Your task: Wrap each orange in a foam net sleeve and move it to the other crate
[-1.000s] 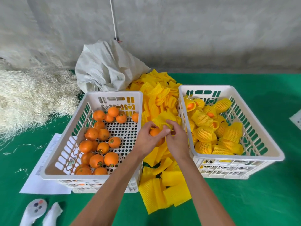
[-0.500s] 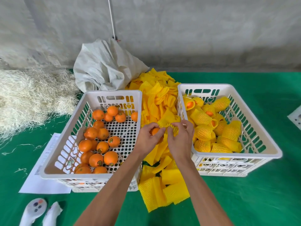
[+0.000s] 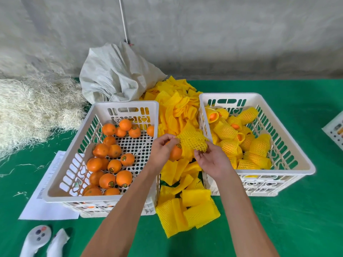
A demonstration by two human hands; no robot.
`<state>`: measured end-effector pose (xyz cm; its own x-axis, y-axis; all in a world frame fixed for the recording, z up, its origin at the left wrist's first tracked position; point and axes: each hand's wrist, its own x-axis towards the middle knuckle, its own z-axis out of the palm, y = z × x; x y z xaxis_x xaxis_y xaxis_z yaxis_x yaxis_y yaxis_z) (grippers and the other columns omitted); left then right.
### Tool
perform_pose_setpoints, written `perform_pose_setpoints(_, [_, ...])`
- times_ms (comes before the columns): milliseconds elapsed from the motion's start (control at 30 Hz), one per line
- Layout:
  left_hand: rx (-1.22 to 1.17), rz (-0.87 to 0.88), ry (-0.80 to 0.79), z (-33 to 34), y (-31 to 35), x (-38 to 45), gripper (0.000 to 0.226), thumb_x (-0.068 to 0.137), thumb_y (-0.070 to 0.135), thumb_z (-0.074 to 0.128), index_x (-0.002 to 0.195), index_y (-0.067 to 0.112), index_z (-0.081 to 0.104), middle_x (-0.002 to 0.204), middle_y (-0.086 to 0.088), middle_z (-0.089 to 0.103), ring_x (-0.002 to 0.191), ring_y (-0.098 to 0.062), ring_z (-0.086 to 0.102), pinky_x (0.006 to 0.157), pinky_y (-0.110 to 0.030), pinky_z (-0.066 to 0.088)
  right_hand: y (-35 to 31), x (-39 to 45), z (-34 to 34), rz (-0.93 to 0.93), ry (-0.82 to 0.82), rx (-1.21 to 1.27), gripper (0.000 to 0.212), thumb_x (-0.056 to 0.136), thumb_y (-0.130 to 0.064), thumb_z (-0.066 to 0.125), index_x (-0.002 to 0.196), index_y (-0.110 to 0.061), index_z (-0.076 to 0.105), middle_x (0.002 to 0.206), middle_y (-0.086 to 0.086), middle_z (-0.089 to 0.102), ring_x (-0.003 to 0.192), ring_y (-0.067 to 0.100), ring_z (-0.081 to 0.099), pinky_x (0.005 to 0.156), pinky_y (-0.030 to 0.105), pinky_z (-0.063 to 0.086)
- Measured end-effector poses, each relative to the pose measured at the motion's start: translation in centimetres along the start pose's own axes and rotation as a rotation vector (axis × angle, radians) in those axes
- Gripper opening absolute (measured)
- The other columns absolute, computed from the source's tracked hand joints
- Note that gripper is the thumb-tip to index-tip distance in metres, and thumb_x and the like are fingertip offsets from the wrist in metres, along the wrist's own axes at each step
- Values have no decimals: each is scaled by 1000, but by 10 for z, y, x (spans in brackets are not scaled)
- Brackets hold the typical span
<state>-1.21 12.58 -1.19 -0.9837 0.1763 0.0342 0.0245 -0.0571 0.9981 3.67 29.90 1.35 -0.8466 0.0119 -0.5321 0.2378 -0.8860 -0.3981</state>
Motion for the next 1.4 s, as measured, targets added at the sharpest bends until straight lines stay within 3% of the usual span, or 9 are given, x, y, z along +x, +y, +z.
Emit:
perform_pose_setpoints(267, [-156,-259,-105,-9,13,-4,19,66,39,82,79,26,74,89,-8,69,70,-29,68,48,-28,45,7,4,9,-20,87,-214,29,98,-42,63,117,-20,63,113,6,70,101,25,67,72,37,53])
perform_pose_setpoints(433, [-227,-240,-209,-13,10,1,45,92,47,64,117,10,71,125,-8,64,104,-27,63,68,-36,55,13,25,4,-650,387,-744,40,107,-35,50,95,1,58,77,19,54,70,26,51,65,53,48])
perform_pose_setpoints(533, [-384,-319,-283,-20,13,4,57,78,38,77,124,9,61,125,-8,61,108,-26,58,85,-38,51,15,36,5,-1009,426,-1151,33,109,-27,48,85,-4,51,65,3,43,56,18,43,58,38,30])
perform_pose_setpoints(700, [-402,-224,-273,-19,3,6,45,74,18,84,113,4,66,119,-10,69,117,-29,62,104,-42,52,20,58,8,-1131,450,-1809,36,108,-34,47,122,-4,59,108,15,68,95,36,66,65,40,49])
perform_pose_setpoints(833, [-366,-207,-239,-20,1,1,67,70,51,92,122,13,74,133,-5,71,128,-20,64,110,-44,50,16,62,11,-1069,342,-2203,36,107,-39,46,126,-11,59,120,9,65,97,36,68,67,36,47])
perform_pose_setpoints(1000, [-264,-247,-241,-15,2,3,63,67,63,90,113,21,82,131,-1,72,128,-19,64,104,-45,53,13,58,18,-954,-66,-1833,33,91,-20,75,122,-9,69,117,11,70,103,32,66,81,43,55])
perform_pose_setpoints(1067, [-312,-243,-254,-16,3,2,60,70,60,90,114,20,82,129,-2,74,122,-17,68,92,-33,58,14,55,17,-894,-157,-1648,24,90,-8,74,114,-8,71,107,9,72,98,28,66,78,30,54])
perform_pose_setpoints(1167, [-307,-203,-207,-16,2,1,59,70,56,91,114,17,82,125,-5,75,115,-15,71,88,-23,57,17,52,10,-740,-189,-1520,17,96,-8,65,111,-16,68,101,-4,68,95,17,63,71,10,44])
perform_pose_setpoints(1400, [-93,-97,-74,-8,3,-1,43,80,38,89,116,17,78,107,-2,80,96,-14,76,76,-21,58,3,44,14,-789,-91,-1297,20,106,-26,56,110,-16,73,105,-1,71,99,17,66,83,30,55])
